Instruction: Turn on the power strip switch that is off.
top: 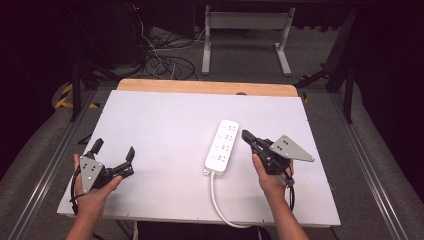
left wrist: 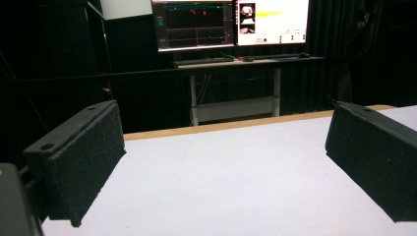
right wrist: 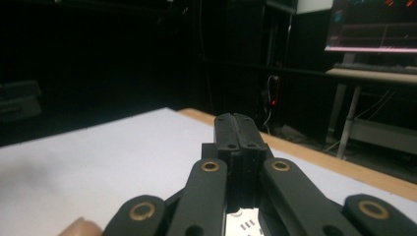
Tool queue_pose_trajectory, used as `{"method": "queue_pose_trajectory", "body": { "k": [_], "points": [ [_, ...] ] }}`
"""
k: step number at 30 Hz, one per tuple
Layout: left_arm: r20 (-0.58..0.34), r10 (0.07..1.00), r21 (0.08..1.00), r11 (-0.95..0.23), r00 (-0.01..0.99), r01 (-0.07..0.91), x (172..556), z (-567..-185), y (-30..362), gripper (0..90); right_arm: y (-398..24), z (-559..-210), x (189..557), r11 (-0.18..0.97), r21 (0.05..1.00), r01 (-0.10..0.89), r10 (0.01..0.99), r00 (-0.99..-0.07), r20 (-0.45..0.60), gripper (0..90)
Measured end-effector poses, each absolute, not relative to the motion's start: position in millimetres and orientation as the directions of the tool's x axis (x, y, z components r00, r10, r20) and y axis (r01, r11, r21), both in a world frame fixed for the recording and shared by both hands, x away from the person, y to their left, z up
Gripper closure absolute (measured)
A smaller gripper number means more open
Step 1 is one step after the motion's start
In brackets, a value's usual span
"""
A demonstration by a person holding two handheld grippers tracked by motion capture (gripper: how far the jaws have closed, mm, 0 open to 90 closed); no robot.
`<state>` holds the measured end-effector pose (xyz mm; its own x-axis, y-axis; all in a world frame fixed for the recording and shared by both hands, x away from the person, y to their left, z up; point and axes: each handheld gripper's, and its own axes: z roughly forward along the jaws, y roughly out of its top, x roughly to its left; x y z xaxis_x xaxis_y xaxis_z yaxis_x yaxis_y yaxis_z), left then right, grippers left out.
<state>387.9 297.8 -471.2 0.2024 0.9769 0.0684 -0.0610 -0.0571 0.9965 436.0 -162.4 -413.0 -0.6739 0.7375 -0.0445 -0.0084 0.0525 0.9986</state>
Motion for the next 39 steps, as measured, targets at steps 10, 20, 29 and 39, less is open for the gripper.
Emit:
{"method": "queue_pose_trajectory", "body": {
  "k": [10, 20, 29, 39],
  "points": [
    [0.051, 0.980, 0.997, -0.040, 0.191, -0.064, 384.9, -470.3, 301.2, 1.7, -190.1, -407.5, 417.4, 0.004, 0.999, -0.043, 0.773, -0.633, -0.030, 90.0],
    [0.053, 0.980, 0.997, -0.042, 0.193, -0.061, 385.6, -470.9, 301.8, 1.7, -186.0, -416.8, 419.8, 0.028, 0.999, -0.040, 0.791, -0.609, -0.046, 78.0],
    [0.046, 0.980, 0.998, -0.035, 0.192, -0.060, 385.3, -471.0, 302.1, 1.7, -191.7, -417.3, 420.3, 0.015, 0.998, -0.053, 0.815, -0.578, -0.043, 63.4],
    [0.045, 0.980, 0.998, -0.035, 0.191, -0.060, 385.4, -471.2, 302.4, 1.7, -190.4, -418.7, 422.5, -0.024, 0.999, -0.043, 0.846, -0.532, -0.003, 23.5]
  ]
}}
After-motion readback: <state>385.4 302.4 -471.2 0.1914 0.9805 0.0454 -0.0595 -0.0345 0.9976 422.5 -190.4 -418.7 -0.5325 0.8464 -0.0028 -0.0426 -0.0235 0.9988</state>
